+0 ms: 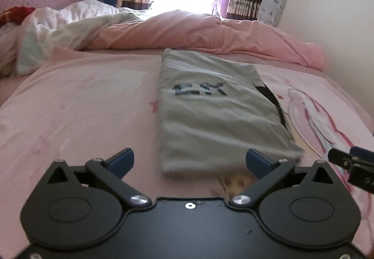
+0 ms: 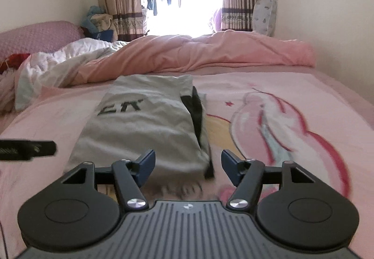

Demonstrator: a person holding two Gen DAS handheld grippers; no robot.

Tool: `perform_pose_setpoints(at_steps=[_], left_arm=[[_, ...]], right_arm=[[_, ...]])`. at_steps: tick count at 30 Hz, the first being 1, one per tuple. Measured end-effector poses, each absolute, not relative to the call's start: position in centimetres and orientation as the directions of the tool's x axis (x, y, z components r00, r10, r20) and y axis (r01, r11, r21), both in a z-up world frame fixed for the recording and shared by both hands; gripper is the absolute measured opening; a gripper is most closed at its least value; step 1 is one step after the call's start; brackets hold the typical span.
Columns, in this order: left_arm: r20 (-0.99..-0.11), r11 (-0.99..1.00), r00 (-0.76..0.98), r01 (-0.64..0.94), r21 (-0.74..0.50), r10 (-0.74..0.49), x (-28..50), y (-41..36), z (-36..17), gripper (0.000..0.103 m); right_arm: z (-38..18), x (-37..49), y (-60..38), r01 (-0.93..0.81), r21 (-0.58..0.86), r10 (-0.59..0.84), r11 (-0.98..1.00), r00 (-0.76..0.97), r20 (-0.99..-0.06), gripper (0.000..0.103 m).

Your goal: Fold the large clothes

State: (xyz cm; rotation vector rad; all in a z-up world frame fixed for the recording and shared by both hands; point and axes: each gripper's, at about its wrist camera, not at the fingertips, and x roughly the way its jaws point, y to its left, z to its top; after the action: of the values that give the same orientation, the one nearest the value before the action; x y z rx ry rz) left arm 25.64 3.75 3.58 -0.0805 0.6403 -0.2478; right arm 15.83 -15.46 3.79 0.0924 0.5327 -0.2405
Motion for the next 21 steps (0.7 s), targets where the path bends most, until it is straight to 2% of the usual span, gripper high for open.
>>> perform_pose_setpoints(at_steps=[9, 16, 21], left_arm=[[-0.586, 0.972, 0.778, 0.15, -0.179, -0.227, 13.9, 5.8, 3.6, 0.103], [-0.646, 0.975, 0.731, 0.157, -0.157, -0.222, 12.3, 5.5, 2.1, 0.103], [-0.656, 0.974, 0.72, 0.161, -0.157, -0.224, 13.0, 5.7, 2.0, 0.103]], right_arm=[[3.6, 7.5, -13.3, 0.275, -0.012, -0.232, 0.961, 0.788, -0.57, 0.077], [2.8, 6.3, -13.1, 0.289, -0.01, -0.237, 0.957, 0.765, -0.598, 0.077], [2.6, 6.1, -13.4, 0.303, -0.004, -0.245, 0.953, 0.763, -0.599, 0.077]])
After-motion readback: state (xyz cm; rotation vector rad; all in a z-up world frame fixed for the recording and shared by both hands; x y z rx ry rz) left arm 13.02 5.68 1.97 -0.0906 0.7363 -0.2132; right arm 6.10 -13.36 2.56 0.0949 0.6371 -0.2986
